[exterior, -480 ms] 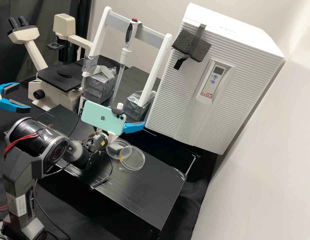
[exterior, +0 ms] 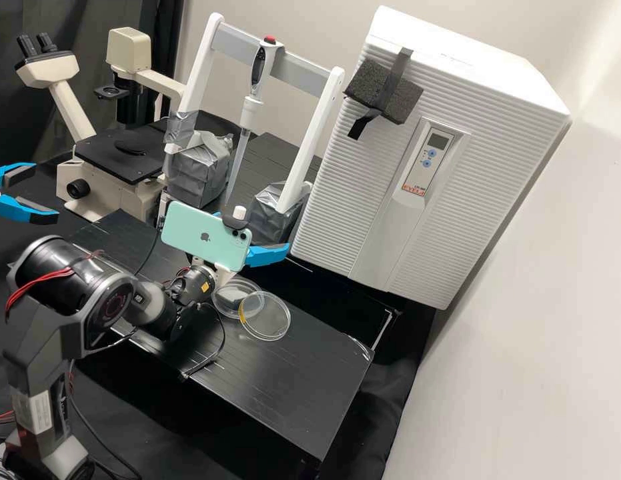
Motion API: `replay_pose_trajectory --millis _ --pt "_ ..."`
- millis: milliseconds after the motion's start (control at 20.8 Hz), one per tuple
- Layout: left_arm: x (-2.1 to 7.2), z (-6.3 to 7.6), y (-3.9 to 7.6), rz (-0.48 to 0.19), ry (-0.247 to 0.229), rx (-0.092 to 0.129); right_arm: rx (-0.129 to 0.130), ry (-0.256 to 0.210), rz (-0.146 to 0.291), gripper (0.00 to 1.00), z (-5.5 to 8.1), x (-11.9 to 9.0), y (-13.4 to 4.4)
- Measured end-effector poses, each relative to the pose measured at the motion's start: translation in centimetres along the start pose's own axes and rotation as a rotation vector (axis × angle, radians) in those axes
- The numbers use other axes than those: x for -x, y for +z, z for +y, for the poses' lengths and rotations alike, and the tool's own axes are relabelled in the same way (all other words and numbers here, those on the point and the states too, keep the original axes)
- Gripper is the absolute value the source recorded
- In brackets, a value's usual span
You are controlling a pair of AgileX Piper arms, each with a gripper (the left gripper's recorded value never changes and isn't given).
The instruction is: Open the bottle
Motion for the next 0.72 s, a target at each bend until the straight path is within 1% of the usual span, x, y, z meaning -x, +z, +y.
replay_pose_trajectory --millis 96,144,192,240,336,480,576,624,720 --pt "0.00 0.0 0.0 0.000 0.000 0.000 -0.020 0.002 0.021 1.00 0.3 1.2 -0.4" --pt "-0.07 0.0 -0.1 0.000 -0.001 0.001 -0.023 0.008 0.043 1.00 0.5 1.8 -0.7" --pt "-0.17 -0.1 -0.1 0.001 -0.003 0.002 -0.033 0.008 0.061 1.00 0.5 2.4 -0.9" --pt "-0.22 -0.1 -0.1 -0.002 -0.007 0.004 -0.036 0.007 0.078 1.00 0.5 2.9 -1.1" --pt "-0.34 -0.3 0.2 -0.017 -0.014 0.004 -0.034 -0.010 0.101 1.00 0.1 3.7 -1.1" --pt "-0.45 -0.3 0.4 -0.030 -0.018 0.003 -0.024 -0.044 0.097 1.00 -0.5 4.1 -0.8" --pt "-0.49 -0.3 0.4 -0.032 -0.018 0.002 -0.033 -0.058 0.092 1.00 -0.9 4.0 -0.7" --pt "-0.49 -0.3 0.4 -0.032 -0.018 0.002 -0.043 -0.071 0.086 1.00 -1.2 3.9 -0.6" --pt "-0.49 -0.3 0.4 -0.032 -0.018 0.002 -0.052 -0.095 0.087 1.00 -1.8 3.8 -0.6"
